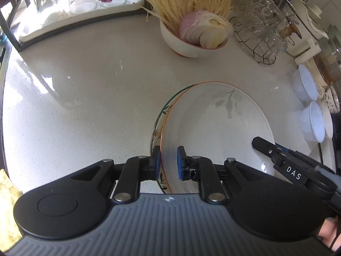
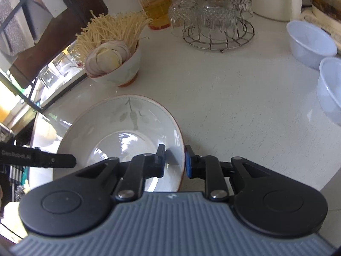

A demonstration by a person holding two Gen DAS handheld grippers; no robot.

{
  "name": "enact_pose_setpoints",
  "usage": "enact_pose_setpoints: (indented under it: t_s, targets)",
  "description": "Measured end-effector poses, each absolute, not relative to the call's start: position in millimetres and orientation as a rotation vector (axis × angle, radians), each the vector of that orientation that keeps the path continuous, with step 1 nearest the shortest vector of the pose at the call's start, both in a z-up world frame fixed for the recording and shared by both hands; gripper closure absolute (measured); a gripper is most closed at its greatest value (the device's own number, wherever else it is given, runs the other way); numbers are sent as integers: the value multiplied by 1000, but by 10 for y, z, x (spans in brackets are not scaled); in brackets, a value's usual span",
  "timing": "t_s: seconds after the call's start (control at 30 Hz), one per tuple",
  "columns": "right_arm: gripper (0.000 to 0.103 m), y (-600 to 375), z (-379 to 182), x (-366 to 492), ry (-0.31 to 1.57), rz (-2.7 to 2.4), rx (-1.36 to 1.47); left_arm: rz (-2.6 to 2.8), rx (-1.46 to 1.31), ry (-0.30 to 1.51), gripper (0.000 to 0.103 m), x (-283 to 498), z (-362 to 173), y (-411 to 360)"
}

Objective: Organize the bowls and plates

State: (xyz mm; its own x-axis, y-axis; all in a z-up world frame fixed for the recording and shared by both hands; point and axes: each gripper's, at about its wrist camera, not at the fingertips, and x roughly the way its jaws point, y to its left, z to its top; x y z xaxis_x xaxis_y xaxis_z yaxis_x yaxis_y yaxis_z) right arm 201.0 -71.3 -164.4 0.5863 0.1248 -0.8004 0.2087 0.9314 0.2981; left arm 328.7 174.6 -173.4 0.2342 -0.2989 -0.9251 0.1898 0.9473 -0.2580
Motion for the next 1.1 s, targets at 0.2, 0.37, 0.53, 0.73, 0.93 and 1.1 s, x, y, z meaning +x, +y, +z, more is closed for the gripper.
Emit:
enact_pose_setpoints:
  t_s: [0.2, 0.37, 0.53, 0.73, 0.93, 1.1]
  targets:
    - [81, -737, -1636, 2000, 947, -52, 413, -343, -117, 1299, 57, 3281, -1674, 1745]
    - [81, -809, -1623, 1933, 949, -69, 495, -362, -101, 1272, 50, 3239, -1585, 1729]
    - [81, -828, -1524, 1857, 918, -98, 481, -392, -95, 1228, 50, 3156, -1470, 1726]
    - [81, -800, -1212, 1771, 864, -107, 421, -427, -65, 1109, 50, 2999, -1149, 1713]
    - [81, -749, -773, 1622, 766, -103, 380, -465, -75, 1003, 50, 2845, -757, 1733]
    - [81, -699, -404, 1422, 686, -102, 382, -494, -76, 939, 50, 2659, -465, 1786]
